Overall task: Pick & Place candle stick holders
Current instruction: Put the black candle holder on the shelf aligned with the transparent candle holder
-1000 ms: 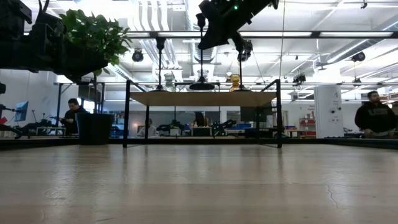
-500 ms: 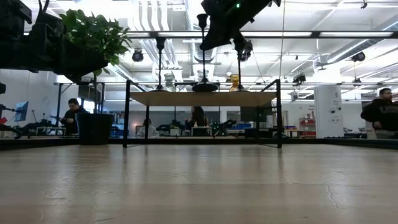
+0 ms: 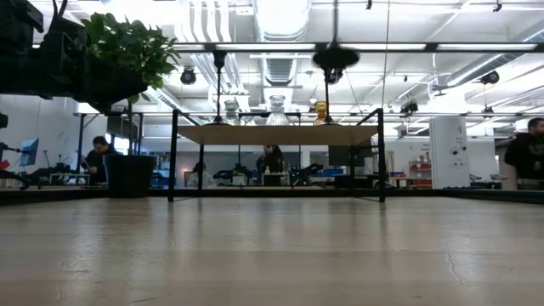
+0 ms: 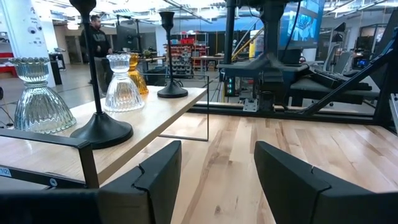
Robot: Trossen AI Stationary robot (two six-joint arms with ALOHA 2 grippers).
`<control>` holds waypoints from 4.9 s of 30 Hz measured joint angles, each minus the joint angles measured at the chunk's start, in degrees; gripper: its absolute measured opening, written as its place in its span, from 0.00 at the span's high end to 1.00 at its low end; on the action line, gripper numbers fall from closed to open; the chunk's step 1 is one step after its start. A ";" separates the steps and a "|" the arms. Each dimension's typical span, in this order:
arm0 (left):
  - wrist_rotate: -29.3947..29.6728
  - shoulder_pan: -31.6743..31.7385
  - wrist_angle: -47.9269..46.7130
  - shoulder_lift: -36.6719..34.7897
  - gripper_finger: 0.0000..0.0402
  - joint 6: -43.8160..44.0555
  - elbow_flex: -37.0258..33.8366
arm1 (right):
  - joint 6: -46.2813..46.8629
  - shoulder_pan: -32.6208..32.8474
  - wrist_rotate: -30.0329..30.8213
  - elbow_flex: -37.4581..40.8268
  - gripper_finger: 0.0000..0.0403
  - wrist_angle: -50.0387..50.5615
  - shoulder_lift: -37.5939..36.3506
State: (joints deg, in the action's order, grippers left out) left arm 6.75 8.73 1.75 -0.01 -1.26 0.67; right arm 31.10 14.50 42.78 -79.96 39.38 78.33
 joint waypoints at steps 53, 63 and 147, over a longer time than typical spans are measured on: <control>-0.03 0.00 0.14 0.00 0.48 0.00 0.00 | 31.32 -12.63 20.37 -54.50 0.98 28.20 48.69; -0.04 0.02 0.14 0.00 0.48 0.00 0.00 | 32.76 -14.38 19.70 -54.45 0.98 32.35 48.59; -0.03 0.00 0.14 0.00 0.48 0.00 0.00 | 37.50 -19.21 22.08 -47.31 0.98 27.56 48.48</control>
State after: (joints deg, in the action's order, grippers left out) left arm 6.72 8.73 1.89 -0.01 -1.26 0.67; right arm 68.60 -4.71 64.86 -127.26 66.94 126.80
